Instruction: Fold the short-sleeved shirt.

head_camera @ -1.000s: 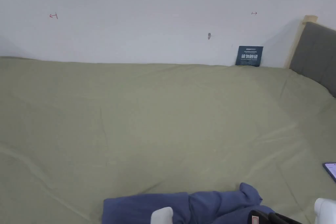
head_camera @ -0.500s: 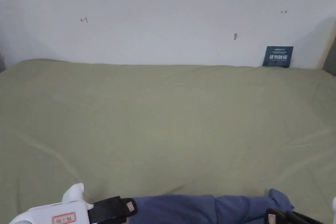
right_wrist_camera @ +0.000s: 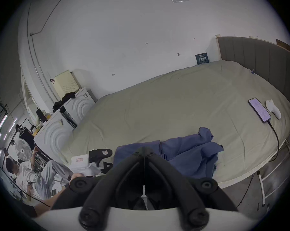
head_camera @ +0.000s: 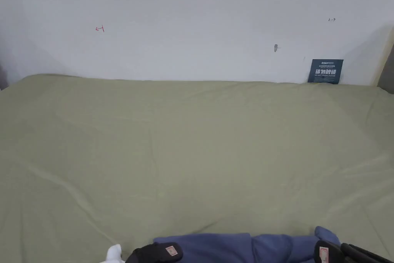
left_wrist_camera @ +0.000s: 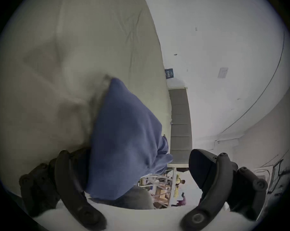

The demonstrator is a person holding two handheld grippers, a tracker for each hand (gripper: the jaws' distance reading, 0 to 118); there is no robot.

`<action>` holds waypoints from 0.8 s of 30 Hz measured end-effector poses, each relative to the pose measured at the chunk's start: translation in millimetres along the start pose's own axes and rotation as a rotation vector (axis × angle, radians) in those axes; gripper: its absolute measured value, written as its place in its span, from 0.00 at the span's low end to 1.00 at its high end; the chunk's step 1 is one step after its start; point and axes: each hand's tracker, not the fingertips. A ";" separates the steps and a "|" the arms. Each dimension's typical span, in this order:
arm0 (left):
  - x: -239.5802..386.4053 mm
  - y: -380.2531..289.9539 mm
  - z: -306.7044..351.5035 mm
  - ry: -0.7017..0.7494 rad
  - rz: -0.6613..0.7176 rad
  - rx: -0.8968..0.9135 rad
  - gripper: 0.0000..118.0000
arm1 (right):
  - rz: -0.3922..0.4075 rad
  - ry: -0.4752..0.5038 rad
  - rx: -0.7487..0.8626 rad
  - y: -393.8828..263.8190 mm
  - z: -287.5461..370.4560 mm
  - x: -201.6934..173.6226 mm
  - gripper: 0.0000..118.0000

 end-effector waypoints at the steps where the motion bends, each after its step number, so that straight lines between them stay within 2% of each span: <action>1: 3.0 -2.5 -4.6 0.000 -0.038 -0.008 0.87 | -0.003 -0.001 0.001 -0.5 0.0 0.4 0.02; 2: 7.6 -4.0 -6.4 0.033 -0.082 -0.020 0.69 | -0.005 -0.005 0.000 -1.0 0.3 0.6 0.02; 3: 10.8 -4.1 -7.9 0.112 -0.104 -0.030 0.18 | -0.006 -0.008 -0.004 -1.6 1.1 0.9 0.02; 4: 13.5 -6.5 -7.7 0.198 -0.141 -0.038 0.14 | -0.005 -0.009 -0.005 -2.6 2.7 1.3 0.02; 6: 15.1 -5.8 -3.7 0.293 -0.199 -0.013 0.14 | -0.003 -0.014 -0.003 -4.1 6.4 2.6 0.02; 8: 20.0 -6.7 3.8 0.247 -0.210 0.024 0.14 | -0.004 -0.020 0.004 -4.2 8.7 4.1 0.02; 11: 36.7 -3.5 12.6 0.251 -0.257 0.084 0.14 | -0.005 -0.031 0.009 -3.2 9.8 5.7 0.02; 12: 43.7 -1.8 16.0 0.262 -0.274 0.076 0.14 | -0.005 -0.033 0.010 -3.0 9.8 6.1 0.02; 15: 74.0 -2.9 34.0 0.383 -0.444 0.178 0.14 | 0.001 -0.037 0.007 -2.3 10.1 6.7 0.02; 19: 107.0 4.1 62.5 0.404 -0.470 0.236 0.14 | 0.008 -0.045 -0.001 -2.4 7.9 7.0 0.02; 24: 166.5 -11.9 52.2 0.609 -0.752 0.218 0.14 | 0.010 -0.049 -0.014 -3.3 3.6 8.1 0.02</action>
